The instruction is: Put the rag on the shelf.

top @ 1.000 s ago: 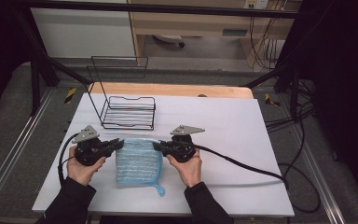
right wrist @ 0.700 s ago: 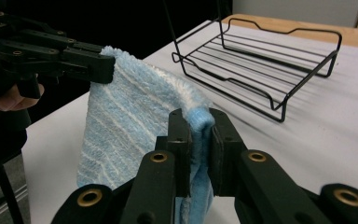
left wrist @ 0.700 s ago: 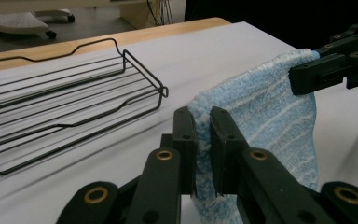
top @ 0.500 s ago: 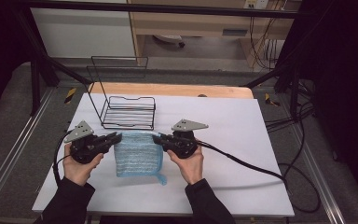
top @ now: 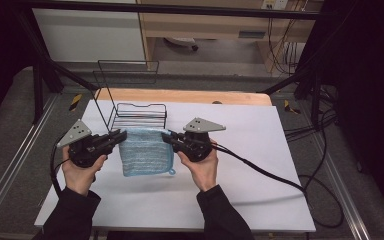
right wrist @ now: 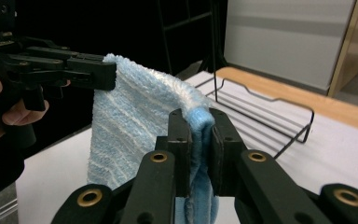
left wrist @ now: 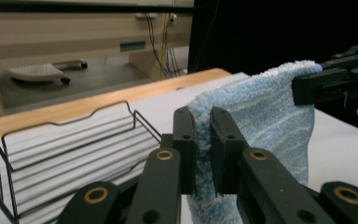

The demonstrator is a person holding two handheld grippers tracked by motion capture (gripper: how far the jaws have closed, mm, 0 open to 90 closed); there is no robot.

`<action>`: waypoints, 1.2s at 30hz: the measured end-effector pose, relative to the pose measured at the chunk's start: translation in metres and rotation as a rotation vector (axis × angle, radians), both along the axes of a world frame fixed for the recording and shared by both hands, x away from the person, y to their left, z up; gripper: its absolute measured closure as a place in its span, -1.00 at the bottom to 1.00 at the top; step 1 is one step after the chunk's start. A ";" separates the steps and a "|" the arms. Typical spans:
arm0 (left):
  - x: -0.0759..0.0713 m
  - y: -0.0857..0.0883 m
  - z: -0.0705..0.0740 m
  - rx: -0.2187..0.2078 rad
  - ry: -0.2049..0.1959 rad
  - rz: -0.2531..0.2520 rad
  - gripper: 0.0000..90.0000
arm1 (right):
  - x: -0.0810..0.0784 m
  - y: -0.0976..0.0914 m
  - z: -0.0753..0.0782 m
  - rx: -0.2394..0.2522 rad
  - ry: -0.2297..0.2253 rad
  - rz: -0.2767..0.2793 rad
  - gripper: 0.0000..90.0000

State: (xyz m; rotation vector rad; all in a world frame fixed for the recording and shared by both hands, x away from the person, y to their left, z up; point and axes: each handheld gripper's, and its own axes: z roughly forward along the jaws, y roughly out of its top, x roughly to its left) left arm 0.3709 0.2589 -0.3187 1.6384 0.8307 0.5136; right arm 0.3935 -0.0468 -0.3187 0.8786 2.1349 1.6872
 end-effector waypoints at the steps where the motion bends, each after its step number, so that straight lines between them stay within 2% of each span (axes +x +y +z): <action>1: 0.000 0.000 0.002 -0.005 -0.007 0.004 0.82 | 0.000 0.001 0.003 0.002 -0.008 -0.002 0.81; 7: 0.000 0.002 0.013 -0.034 -0.052 0.017 0.82 | -0.001 0.004 0.019 0.017 -0.064 -0.013 0.81; 14: 0.001 0.004 0.025 -0.066 -0.094 0.035 0.82 | -0.001 0.008 0.031 0.021 -0.114 -0.023 0.81; 21: 0.001 0.004 0.038 -0.087 -0.144 0.045 0.82 | -0.003 0.009 0.043 0.046 -0.161 -0.040 0.81; 32: 0.005 0.006 0.052 -0.165 -0.193 0.057 0.82 | -0.004 0.014 0.061 0.071 -0.230 -0.054 0.81; 36: 0.006 0.007 0.058 -0.178 -0.213 0.063 0.82 | -0.003 0.016 0.068 0.077 -0.254 -0.061 0.81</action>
